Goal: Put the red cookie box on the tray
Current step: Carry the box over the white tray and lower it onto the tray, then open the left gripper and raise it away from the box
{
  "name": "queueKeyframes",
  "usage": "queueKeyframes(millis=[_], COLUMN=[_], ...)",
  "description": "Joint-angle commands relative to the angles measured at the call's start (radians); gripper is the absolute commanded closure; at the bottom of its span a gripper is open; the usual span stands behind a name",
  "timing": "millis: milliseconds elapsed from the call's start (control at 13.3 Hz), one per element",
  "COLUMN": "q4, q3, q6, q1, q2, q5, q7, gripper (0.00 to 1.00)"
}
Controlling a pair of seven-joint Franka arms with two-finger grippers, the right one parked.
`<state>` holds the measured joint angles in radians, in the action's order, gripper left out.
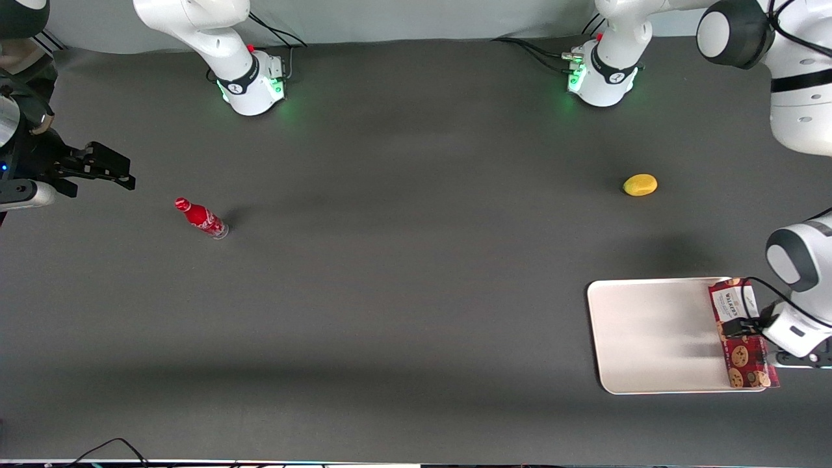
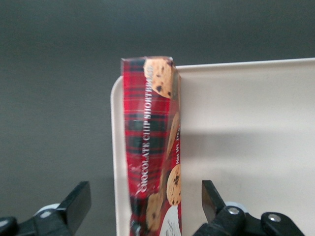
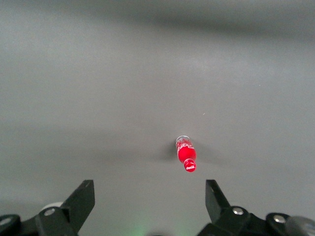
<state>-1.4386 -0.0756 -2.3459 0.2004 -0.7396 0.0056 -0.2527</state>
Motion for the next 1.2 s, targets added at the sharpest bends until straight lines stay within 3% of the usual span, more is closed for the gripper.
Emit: queueKeyframes(millis=[0, 150, 451, 677, 977, 1128], q4=[-0.025, -0.028, -0.057, -0.239, -0.247, -0.246], q3=[-0.003, 0.000, 0.083, 0.155, 0.180, 0.152], q6=[0.184, 0.426, 0.787, 0.745, 0.769, 0.772], q1=[-0.006, -0.010, -0.026, -0.027, -0.105, -0.203], q2=[0.197, 0.352, 0.616, 0.787, 0.781, 0.772], q5=[-0.007, 0.007, 0.007, 0.007, 0.002, -0.007], q7=[0.039, 0.169, 0.196, 0.271, 0.290, 0.309], gripper=[0.00, 0.00, 0.00, 0.00, 0.00, 0.00])
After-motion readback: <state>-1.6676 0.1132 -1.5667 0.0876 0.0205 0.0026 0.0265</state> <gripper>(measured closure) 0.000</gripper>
